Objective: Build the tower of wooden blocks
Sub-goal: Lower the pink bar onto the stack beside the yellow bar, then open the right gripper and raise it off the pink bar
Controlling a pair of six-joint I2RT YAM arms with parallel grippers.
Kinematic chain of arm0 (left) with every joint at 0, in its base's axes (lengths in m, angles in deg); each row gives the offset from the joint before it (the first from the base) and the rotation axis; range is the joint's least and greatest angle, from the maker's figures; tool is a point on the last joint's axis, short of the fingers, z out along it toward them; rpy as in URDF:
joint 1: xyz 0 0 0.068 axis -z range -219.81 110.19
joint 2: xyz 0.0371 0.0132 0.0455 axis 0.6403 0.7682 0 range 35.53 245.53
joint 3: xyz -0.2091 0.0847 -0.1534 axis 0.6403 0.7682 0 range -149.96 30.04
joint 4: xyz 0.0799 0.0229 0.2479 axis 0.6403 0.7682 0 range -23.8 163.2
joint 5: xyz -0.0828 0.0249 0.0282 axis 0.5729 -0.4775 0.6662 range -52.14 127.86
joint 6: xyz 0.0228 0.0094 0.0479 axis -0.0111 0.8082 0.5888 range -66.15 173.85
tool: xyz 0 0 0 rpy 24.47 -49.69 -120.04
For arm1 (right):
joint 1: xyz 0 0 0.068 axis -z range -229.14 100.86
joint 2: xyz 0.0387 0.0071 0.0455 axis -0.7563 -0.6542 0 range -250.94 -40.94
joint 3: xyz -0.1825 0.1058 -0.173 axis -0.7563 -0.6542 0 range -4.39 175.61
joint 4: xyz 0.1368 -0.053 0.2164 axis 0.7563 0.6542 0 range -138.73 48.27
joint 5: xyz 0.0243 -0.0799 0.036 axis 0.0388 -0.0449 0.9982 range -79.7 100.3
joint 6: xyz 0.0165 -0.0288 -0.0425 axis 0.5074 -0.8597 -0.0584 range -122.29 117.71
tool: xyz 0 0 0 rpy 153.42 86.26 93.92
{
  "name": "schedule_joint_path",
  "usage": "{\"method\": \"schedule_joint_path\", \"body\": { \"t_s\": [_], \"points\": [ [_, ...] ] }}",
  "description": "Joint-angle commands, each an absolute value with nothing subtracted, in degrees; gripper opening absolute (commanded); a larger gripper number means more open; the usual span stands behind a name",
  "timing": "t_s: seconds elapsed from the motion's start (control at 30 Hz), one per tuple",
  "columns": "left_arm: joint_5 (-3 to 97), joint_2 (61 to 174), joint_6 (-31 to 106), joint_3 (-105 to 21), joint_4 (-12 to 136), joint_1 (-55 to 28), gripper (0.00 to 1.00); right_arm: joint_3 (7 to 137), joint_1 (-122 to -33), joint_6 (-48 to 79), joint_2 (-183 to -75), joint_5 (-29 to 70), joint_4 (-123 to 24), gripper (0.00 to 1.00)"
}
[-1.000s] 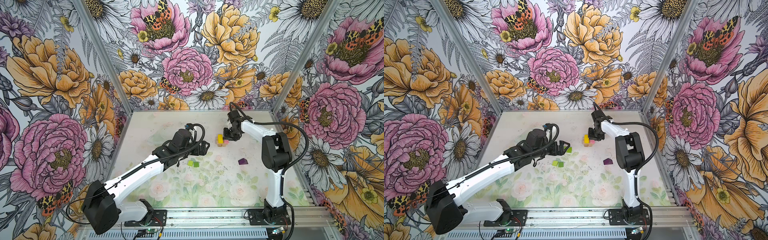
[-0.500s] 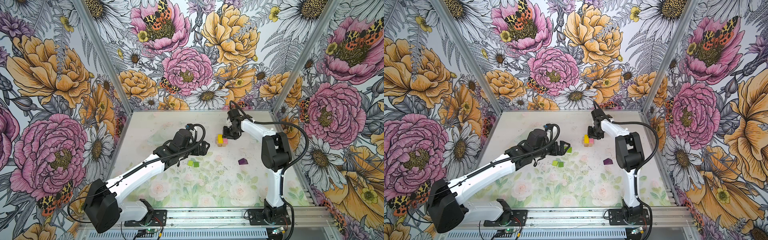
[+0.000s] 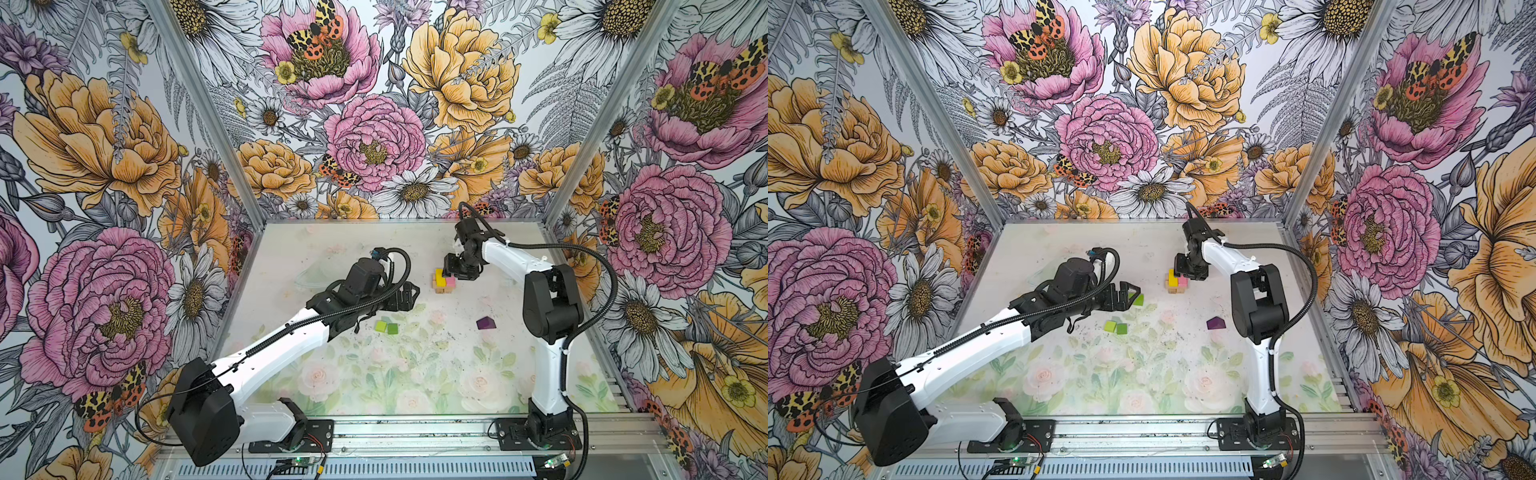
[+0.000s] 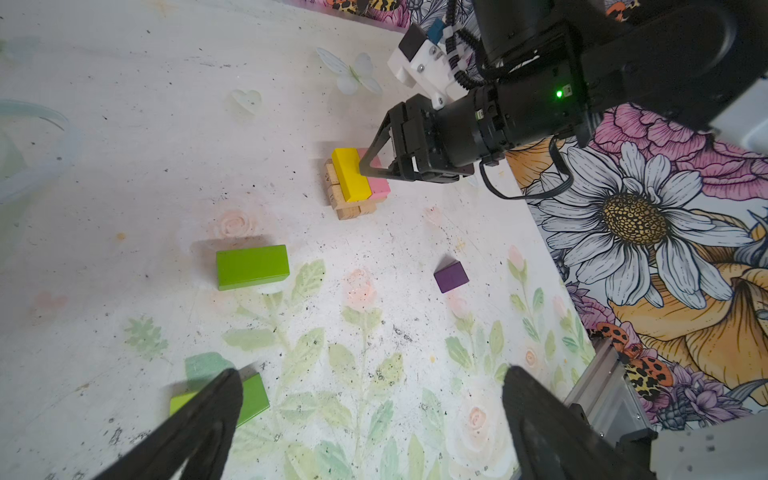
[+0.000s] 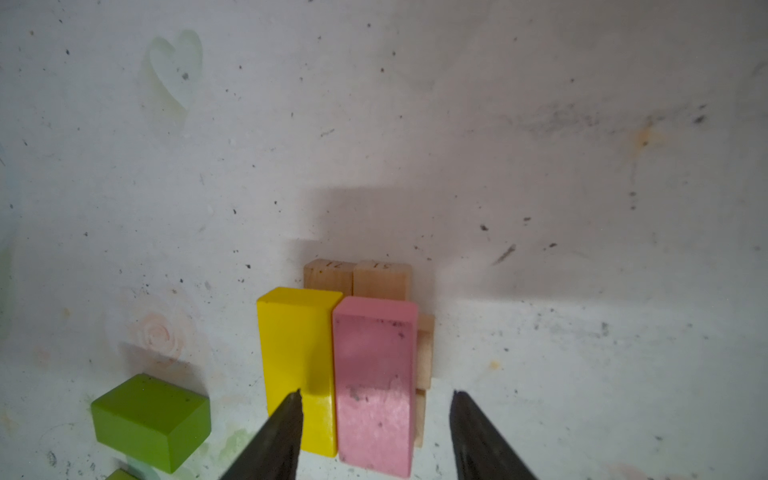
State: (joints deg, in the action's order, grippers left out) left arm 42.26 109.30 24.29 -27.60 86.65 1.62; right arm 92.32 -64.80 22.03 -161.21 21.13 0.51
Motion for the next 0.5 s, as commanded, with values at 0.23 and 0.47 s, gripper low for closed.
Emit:
{"method": "schedule_joint_path", "body": {
  "t_s": [0.23,0.47],
  "points": [
    [42.83,105.73,24.97,-25.71,85.76,1.06,0.99,93.79,-65.85,22.67,-160.72,21.93,1.20,0.61],
    [42.70,104.55,25.48,-24.89,85.98,0.61,0.99,96.29,-66.87,22.63,-161.87,21.32,2.71,0.61]
  ]
}}
